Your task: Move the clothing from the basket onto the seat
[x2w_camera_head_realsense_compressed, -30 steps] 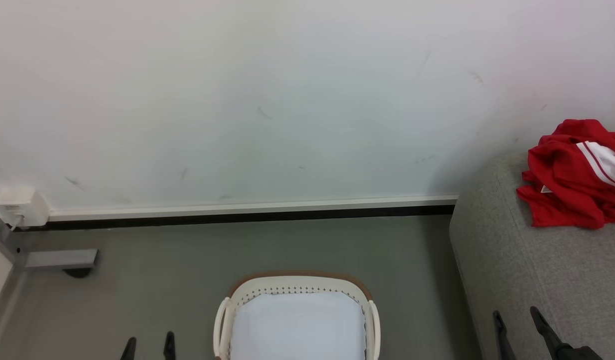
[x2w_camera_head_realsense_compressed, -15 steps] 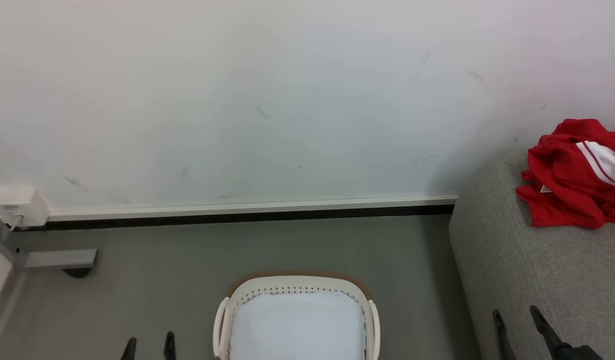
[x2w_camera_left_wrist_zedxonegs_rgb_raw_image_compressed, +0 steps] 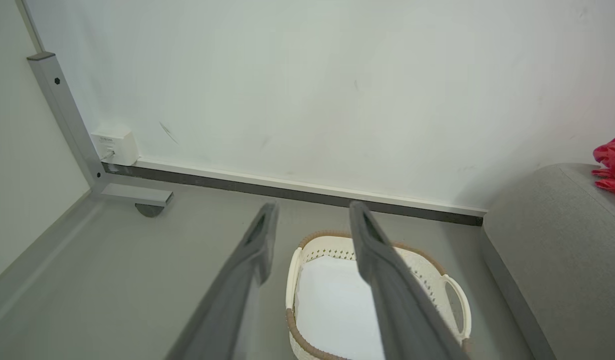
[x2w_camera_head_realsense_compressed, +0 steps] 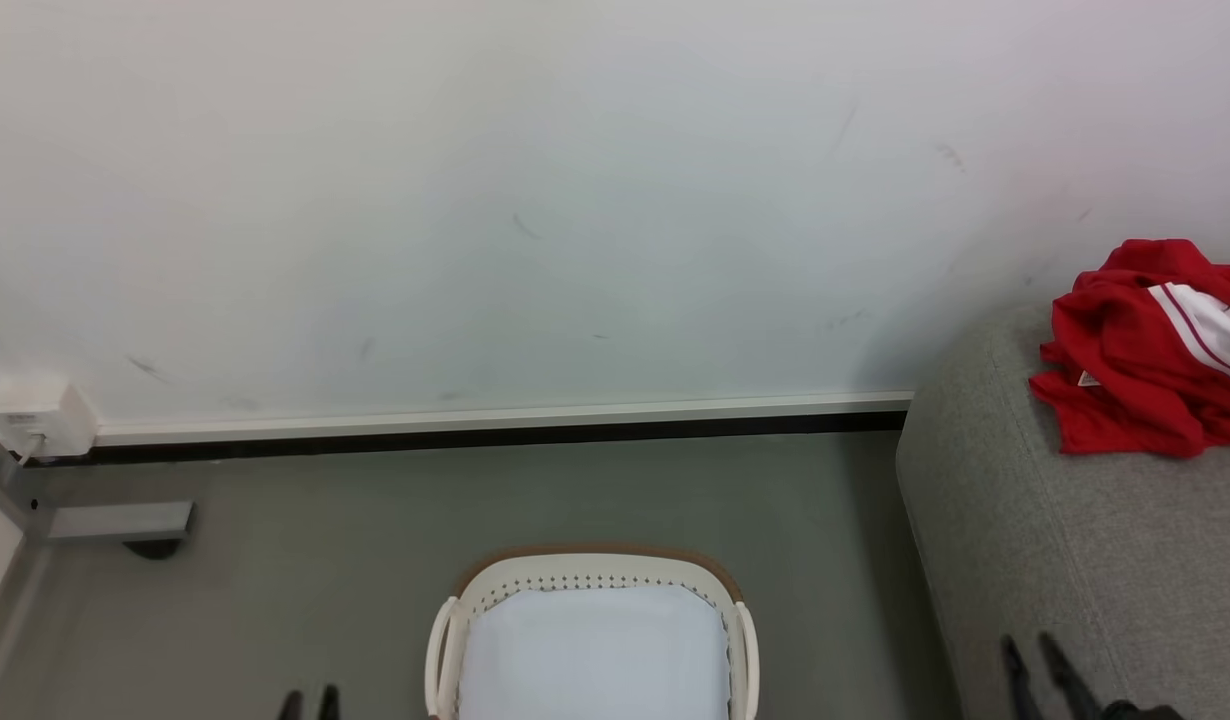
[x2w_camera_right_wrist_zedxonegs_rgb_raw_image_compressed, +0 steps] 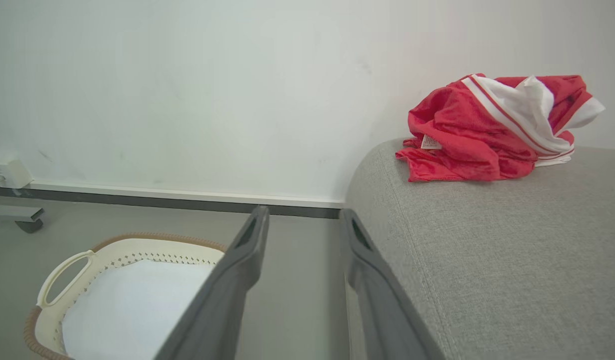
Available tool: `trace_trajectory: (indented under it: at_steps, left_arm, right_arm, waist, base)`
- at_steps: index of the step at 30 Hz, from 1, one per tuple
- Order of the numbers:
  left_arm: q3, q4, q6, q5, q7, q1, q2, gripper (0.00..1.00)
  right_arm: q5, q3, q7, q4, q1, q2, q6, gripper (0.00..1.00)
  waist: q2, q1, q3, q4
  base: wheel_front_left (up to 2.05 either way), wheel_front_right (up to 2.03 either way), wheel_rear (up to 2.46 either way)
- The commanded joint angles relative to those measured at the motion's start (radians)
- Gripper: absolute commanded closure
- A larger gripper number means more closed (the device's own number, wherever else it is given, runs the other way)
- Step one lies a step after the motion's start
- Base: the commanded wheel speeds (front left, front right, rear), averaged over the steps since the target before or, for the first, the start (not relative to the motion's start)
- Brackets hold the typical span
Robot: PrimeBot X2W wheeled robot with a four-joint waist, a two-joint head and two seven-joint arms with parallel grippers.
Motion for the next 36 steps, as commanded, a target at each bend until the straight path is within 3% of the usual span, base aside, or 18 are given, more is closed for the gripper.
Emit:
trace_trajectory:
  at_steps: [1,36]
  left_arm:
    - [-0.001,0.007,0.0,0.0,0.0,0.002,-0.002,1.0]
    - [0.036,0.014,-0.041,-0.568,0.151,-0.099,0.002,1.0]
  right_arm:
    - [0.0,0.0,0.0,0.007,0.005,0.002,0.0,1.0]
    - [0.607,-0.045,0.151,-0.056,-0.04,-0.001,-0.001,1.0]
  waist:
    - [-0.0001,0.0,0.0,0.0]
    - [-0.0001,0.0,0.006,0.006]
  base:
    - [0.0,0.0,0.0]
    - [0.0,0.0,0.0]
